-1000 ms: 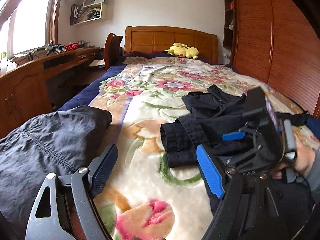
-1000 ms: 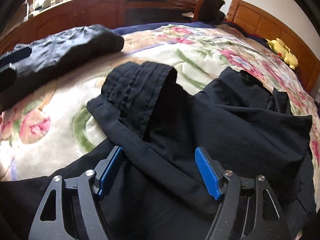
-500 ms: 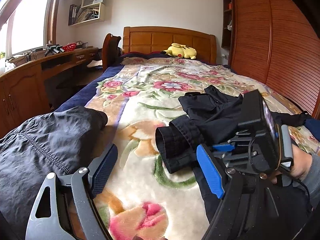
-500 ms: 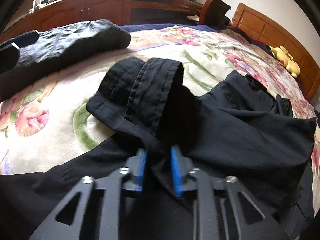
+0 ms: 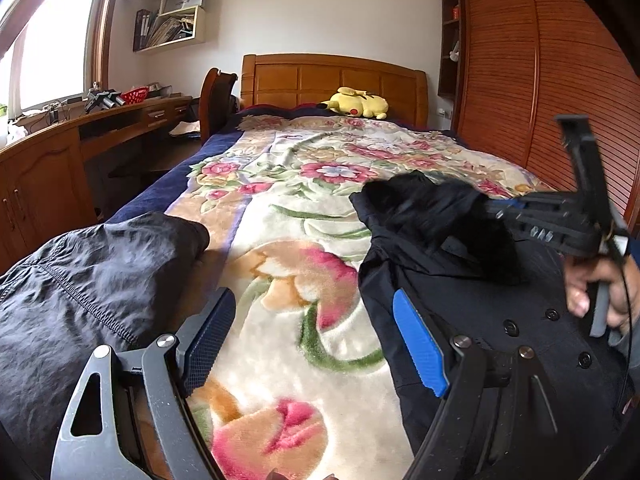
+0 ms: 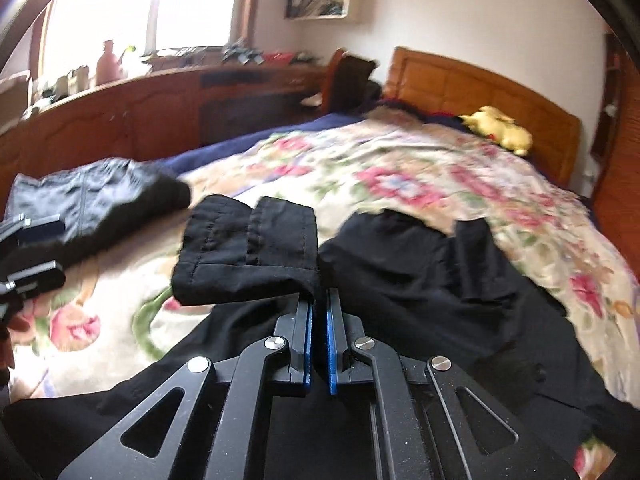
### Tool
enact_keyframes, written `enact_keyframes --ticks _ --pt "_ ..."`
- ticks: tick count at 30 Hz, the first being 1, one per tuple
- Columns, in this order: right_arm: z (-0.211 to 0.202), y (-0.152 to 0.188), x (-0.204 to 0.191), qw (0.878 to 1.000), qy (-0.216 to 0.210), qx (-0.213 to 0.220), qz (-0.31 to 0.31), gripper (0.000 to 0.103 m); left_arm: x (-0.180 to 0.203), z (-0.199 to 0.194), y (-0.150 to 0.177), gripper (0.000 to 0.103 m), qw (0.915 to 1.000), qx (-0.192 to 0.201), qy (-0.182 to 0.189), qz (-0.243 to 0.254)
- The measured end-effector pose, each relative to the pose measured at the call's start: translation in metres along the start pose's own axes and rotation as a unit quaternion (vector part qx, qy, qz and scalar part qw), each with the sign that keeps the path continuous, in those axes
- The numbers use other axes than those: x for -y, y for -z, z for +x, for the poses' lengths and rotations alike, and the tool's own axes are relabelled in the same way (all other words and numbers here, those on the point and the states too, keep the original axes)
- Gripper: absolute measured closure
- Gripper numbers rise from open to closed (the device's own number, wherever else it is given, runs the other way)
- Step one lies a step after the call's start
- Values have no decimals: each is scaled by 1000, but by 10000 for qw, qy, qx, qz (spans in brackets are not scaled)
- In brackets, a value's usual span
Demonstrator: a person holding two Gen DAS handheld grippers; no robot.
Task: Fold large clothes
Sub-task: 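Lift the hem with the right tool, fold it toward the collar, release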
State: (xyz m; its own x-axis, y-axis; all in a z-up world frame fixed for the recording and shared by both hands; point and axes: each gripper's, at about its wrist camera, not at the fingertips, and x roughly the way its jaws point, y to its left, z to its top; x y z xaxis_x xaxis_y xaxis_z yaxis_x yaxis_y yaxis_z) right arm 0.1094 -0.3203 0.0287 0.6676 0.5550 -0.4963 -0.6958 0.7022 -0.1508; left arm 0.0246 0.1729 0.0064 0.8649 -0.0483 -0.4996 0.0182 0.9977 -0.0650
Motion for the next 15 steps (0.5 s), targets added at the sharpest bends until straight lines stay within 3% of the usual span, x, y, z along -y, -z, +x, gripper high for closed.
enact_keyframes --ticks 15 --pt "-87 47 51 9876 1297 149 871 97 54 -4 -19 21 9987 158 465 168"
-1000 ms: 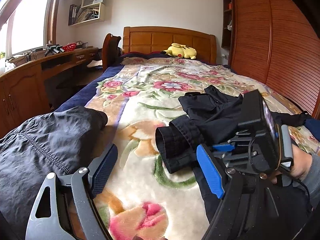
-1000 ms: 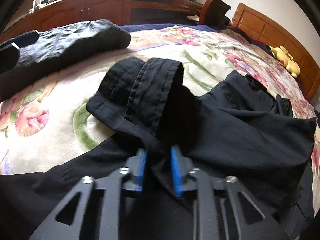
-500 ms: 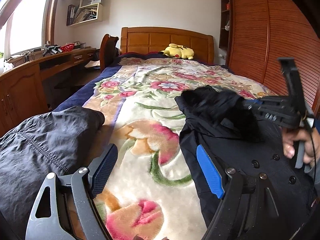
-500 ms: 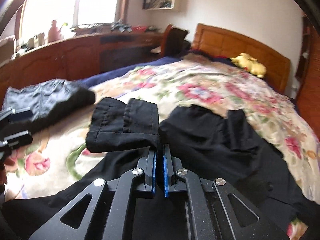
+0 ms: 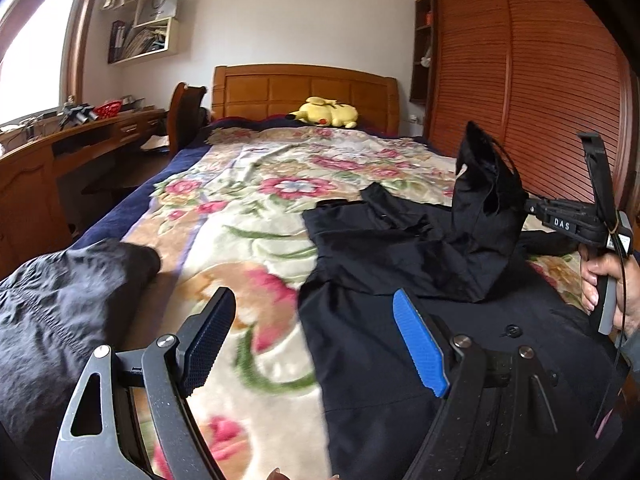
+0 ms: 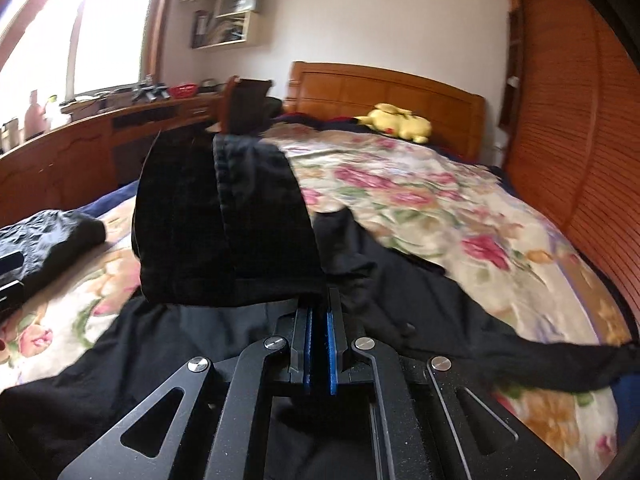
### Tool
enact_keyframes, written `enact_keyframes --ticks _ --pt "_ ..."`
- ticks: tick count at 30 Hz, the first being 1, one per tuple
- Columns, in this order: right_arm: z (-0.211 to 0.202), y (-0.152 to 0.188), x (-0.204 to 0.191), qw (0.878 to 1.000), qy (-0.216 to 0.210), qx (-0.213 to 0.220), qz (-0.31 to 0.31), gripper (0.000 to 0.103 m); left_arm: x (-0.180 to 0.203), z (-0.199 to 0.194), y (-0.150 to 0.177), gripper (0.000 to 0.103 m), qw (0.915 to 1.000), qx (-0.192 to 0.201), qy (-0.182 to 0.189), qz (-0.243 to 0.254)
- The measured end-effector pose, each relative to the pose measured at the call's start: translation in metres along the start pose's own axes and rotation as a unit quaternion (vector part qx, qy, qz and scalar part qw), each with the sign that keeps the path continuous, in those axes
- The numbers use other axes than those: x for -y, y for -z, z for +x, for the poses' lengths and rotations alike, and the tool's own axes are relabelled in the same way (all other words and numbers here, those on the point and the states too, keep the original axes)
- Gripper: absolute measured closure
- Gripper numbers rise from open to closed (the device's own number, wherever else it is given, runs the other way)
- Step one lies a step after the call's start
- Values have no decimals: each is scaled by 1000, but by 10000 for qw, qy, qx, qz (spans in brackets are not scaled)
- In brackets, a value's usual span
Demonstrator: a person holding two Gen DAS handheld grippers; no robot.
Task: Fold large clothes
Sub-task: 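Lift the hem with the right tool, fold it toward the collar, release, then reach the right tool to the other sleeve by the blue pillow and grasp it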
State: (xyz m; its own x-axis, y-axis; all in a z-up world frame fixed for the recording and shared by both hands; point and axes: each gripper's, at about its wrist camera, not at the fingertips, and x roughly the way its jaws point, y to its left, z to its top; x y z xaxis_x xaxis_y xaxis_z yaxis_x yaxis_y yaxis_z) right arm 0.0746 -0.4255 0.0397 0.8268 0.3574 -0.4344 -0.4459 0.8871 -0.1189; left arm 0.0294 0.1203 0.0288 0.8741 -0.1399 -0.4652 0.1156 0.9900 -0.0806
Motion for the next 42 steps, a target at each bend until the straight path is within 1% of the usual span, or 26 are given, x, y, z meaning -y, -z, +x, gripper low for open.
enact_keyframes --ticks 2,5,6,8,10,12,13,14,18,21,24,29,31,36,39,42 --pt "-9 11 11 9998 164 -46 131 97 11 1 -3 21 10000 31 65 56" --pt "-23 29 22 9988 303 -162 357 97 31 4 -10 21 9997 31 159 165" --pt "-25 34 24 9982 377 -234 392 93 35 5 -11 21 9997 26 158 198" --pt "-34 48 28 9967 607 -373 402 77 50 4 -14 21 9992 66 234 302" --pt "-43 62 32 9959 689 -442 395 72 60 3 -16 21 9988 89 308 366" --pt "-53 75 36 9946 790 -546 390 60 67 2 -16 21 9984 100 362 415" --pt "-56 81 40 9942 791 -595 419 52 71 3 -16 21 9982 93 392 441" --pt "-57 85 43 9938 759 -652 477 49 74 5 -15 21 9981 79 406 461" --pt "-70 99 50 9928 750 -802 478 48 87 15 -14 21 9975 -12 510 485" --pt "-77 96 58 9926 734 -841 484 48 99 21 -14 21 9969 -55 593 521" --pt "-88 91 68 9929 749 -775 506 48 111 25 -12 21 9962 -84 670 558" --pt "-84 92 80 9930 869 -580 549 45 131 34 -9 21 9948 -140 765 659" --pt "-76 88 86 9924 969 -557 514 45 139 37 -8 21 9941 -190 791 720" --pt "-45 75 98 9920 1006 -590 486 45 154 37 -6 21 9929 -196 848 809" --pt "-27 77 102 9914 948 -746 518 45 159 38 -6 21 9927 -192 853 833" --pt "-14 88 111 9874 975 -1092 601 45 162 39 -3 21 9927 -214 829 850"
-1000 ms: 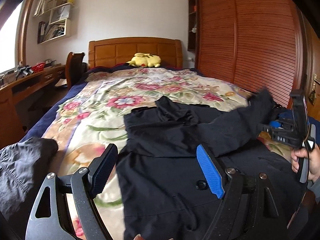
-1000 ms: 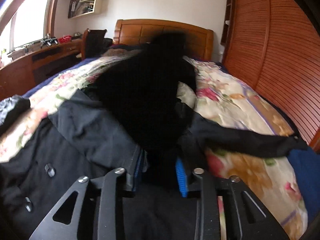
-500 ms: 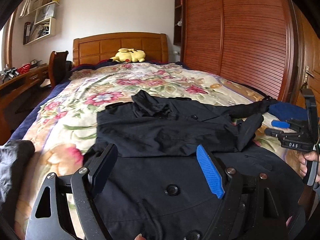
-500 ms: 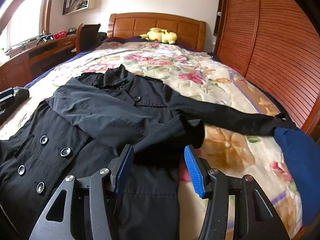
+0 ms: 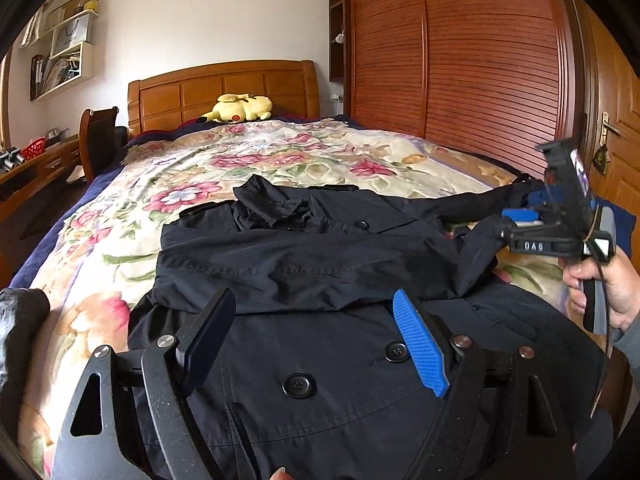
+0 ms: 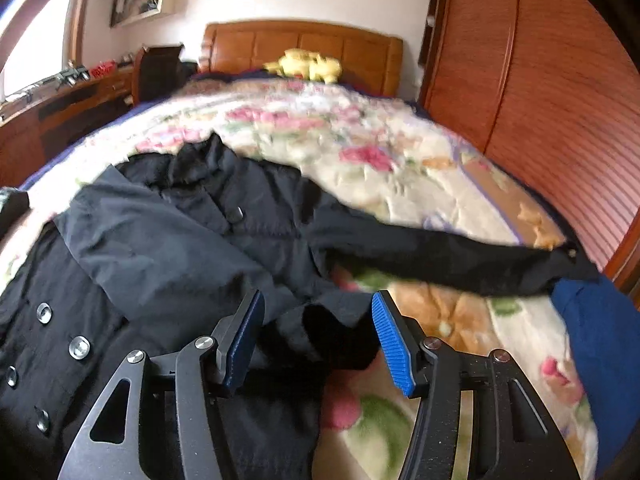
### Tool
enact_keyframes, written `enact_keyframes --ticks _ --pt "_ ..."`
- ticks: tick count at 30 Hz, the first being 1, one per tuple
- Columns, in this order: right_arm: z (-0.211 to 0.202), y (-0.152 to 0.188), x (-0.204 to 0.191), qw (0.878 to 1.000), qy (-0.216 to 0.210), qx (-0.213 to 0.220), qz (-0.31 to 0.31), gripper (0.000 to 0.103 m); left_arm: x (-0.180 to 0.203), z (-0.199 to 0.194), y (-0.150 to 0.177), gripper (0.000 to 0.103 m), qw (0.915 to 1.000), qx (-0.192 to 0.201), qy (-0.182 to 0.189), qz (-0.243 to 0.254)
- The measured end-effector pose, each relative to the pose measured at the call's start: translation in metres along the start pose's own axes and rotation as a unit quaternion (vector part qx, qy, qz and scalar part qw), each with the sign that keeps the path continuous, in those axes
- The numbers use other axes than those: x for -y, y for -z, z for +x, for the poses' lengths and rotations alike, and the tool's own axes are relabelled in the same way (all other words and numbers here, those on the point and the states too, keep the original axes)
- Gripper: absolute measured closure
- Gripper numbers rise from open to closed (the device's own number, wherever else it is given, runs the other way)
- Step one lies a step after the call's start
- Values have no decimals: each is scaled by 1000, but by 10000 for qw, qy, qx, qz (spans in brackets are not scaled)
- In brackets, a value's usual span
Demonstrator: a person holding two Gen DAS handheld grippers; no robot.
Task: Fold large clothes
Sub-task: 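Reach the right tool to the other sleeve by the blue pillow and grasp it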
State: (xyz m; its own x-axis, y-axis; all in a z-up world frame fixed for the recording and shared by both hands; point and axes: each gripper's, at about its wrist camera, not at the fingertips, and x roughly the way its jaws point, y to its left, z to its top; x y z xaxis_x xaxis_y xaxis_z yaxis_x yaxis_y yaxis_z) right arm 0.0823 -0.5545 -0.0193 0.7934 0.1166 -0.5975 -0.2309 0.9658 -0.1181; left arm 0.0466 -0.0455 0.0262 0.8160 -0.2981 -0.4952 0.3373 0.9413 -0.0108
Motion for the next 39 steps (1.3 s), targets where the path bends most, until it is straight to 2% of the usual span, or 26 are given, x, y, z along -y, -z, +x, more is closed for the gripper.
enact_keyframes --ticks 5,8,12,17,22,25,30,39 --pt "15 31 17 9983 0 -581 7 45 0 4 4 21 10000 26 -39 -39" --pt "14 44 28 9974 -1 -717 13 45 0 8 6 21 10000 27 -52 -10" --pt "-1 43 44 9989 -310 -340 131 45 0 13 11 21 10000 -15 -97 -3" --pt "-11 30 62 9996 -231 114 64 45 1 17 12 21 9998 24 -203 13" --pt "10 16 88 9998 -96 100 108 41 -1 19 13 21 9996 95 -275 -40" --pt "28 1 107 9998 131 79 131 38 -2 24 16 21 9996 51 -267 -84" --pt "56 -29 151 9967 810 -16 14 38 -3 35 19 21 9995 -110 -250 -125" --pt "113 -75 235 9835 1674 -409 549 38 -3 43 22 21 9993 -250 -250 -138"
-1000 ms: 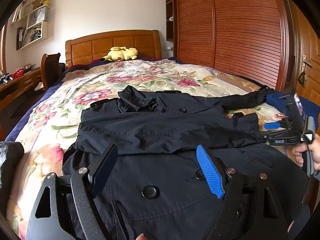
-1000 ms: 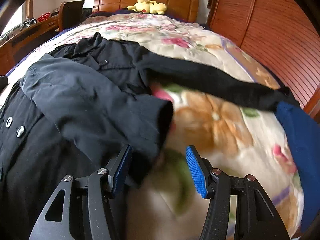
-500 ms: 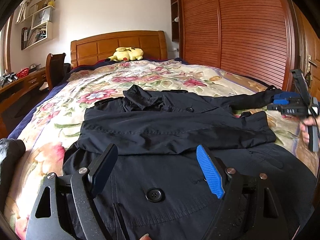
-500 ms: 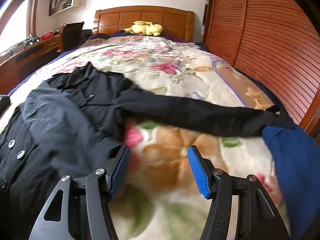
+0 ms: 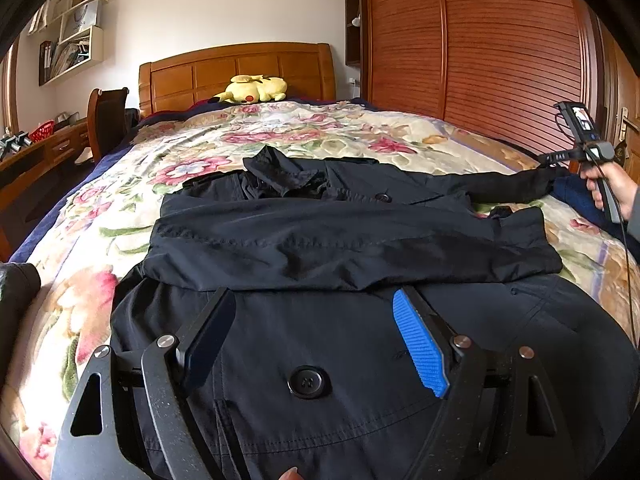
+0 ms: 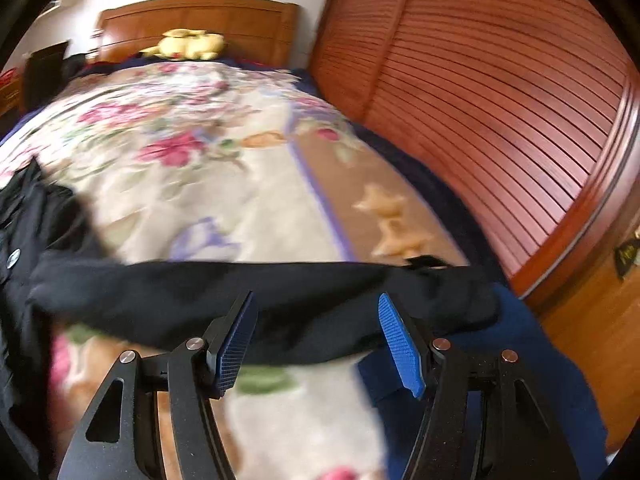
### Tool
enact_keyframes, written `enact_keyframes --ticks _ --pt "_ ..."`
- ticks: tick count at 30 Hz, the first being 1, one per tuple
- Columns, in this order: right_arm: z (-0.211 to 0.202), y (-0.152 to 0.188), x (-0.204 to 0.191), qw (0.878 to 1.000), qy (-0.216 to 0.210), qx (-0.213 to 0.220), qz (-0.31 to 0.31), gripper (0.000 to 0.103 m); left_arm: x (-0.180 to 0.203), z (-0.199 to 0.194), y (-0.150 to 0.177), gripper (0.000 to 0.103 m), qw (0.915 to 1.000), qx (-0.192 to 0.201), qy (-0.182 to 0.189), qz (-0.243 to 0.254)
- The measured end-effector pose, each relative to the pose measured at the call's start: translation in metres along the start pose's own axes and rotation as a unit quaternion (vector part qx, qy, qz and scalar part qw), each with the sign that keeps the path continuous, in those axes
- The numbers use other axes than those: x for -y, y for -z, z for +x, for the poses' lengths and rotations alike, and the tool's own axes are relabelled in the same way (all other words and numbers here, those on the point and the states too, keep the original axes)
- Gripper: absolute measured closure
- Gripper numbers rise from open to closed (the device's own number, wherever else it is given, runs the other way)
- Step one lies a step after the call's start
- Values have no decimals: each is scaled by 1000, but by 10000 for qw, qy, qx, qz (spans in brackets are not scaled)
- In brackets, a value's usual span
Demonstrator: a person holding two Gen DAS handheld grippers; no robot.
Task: Fold large clothes
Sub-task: 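Reach the right tool to the other sleeve by the blue pillow and grasp it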
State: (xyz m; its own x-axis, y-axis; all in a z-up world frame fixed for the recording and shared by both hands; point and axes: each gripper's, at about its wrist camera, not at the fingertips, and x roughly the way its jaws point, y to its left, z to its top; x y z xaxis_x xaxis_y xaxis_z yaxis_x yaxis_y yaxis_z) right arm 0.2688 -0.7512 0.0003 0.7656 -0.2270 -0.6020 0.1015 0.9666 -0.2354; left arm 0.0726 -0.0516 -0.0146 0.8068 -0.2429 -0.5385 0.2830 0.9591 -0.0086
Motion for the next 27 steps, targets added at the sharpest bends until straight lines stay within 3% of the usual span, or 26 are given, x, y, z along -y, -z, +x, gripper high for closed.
enact_keyframes --ticks 7,17,18,23,27 --pt "28 -24 32 9976 502 -329 348 38 1 2 1 21 10000 -44 -6 7" --pt "63 -12 57 9858 953 -1155 754 38 0 1 2 21 10000 -76 -3 -4" --pt "67 -11 57 9855 934 -1197 762 41 0 1 2 21 10000 -78 -2 -3" --pt "74 -9 45 9867 819 -1335 444 93 0 1 1 21 10000 -77 -1 31" --pt "56 -15 31 9918 777 -982 263 98 1 -2 0 21 10000 -40 1 58"
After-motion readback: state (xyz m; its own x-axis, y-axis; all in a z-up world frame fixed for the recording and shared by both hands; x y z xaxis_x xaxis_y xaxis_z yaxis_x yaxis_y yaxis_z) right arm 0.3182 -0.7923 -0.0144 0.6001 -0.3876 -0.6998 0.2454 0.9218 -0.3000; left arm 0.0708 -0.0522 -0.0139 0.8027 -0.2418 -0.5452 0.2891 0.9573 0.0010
